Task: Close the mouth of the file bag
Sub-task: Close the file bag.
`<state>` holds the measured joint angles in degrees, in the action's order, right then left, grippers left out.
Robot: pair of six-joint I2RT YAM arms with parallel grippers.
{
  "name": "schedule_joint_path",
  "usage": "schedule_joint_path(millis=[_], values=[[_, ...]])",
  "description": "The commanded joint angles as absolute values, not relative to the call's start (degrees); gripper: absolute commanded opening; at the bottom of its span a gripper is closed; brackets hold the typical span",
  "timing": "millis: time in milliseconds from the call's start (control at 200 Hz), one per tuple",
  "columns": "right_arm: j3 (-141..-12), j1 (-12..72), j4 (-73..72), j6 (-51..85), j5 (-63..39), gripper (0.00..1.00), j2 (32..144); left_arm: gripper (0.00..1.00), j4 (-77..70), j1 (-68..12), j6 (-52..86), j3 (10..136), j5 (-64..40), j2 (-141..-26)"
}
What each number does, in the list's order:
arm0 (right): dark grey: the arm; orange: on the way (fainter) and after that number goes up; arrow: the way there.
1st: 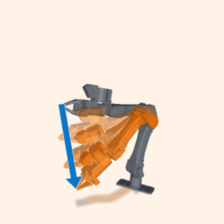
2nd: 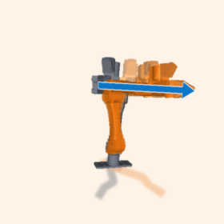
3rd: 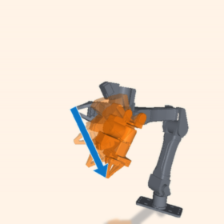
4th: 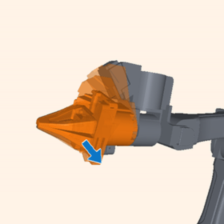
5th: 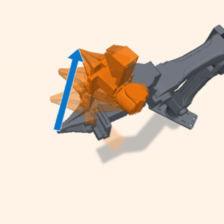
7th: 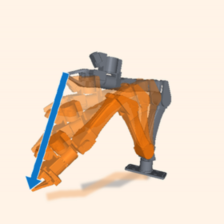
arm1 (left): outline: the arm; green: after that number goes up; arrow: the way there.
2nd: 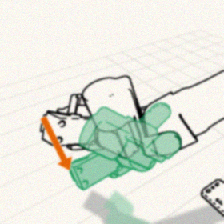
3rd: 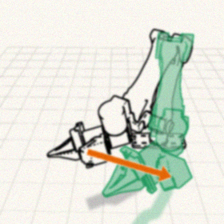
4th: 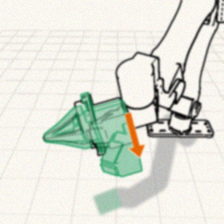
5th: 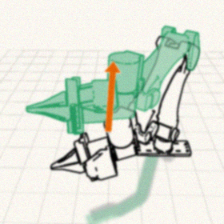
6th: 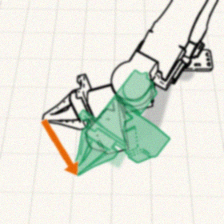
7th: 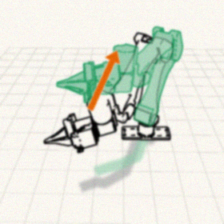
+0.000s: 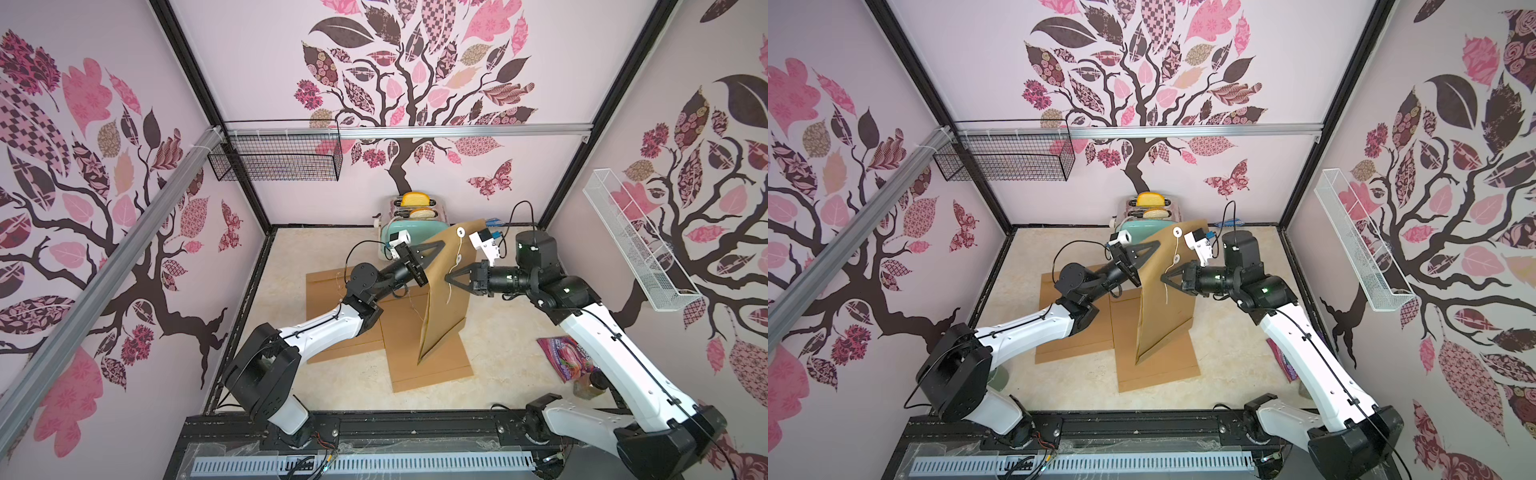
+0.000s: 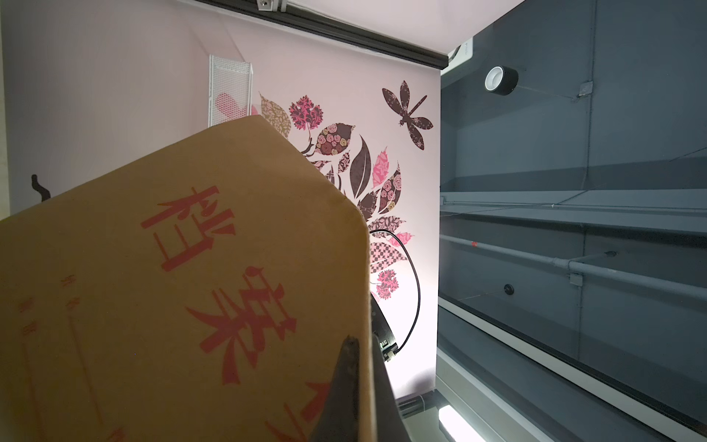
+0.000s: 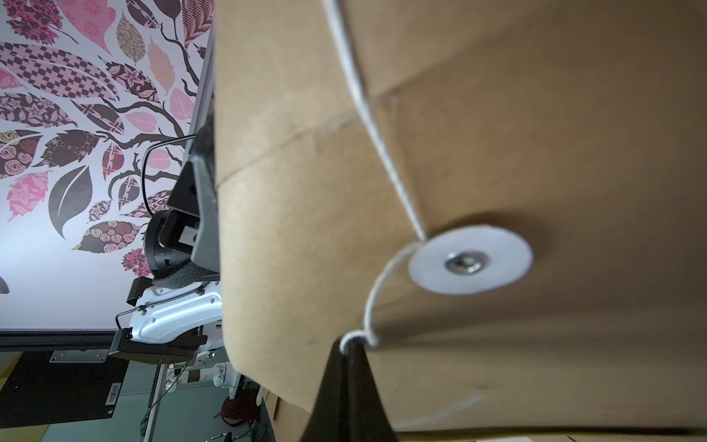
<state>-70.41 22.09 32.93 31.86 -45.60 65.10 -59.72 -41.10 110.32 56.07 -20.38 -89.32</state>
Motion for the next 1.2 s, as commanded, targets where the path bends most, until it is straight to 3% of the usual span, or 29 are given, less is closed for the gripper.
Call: schedule_joint_path(millis=[0,110,425,665,1195], values=[[-72.71,22.57,36.87,27.41,-41.22,0.0,64.25,0.0,-60.49,-42.27,109.71,55.34,-16.05,-87.0],[-73.94,22.59,39.86,24.46,-38.14,0.0,64.29,0.0,-60.4,-42.96,111.33,54.83,-13.45,-86.83],[-74.69,22.58,38.83,24.15,-41.66,0.0,64.81,0.0,-60.09,-44.99,112.58,56.07,-12.98,-88.44],[-73.95,22.54,40.83,22.86,-41.95,0.0,64.78,0.0,-67.25,-45.35,116.75,55.89,-9.25,-90.93],[-73.29,22.46,42.49,20.44,-39.57,0.0,65.47,0.0,-71.0,-46.5,122.16,56.1,-10.21,-90.92]])
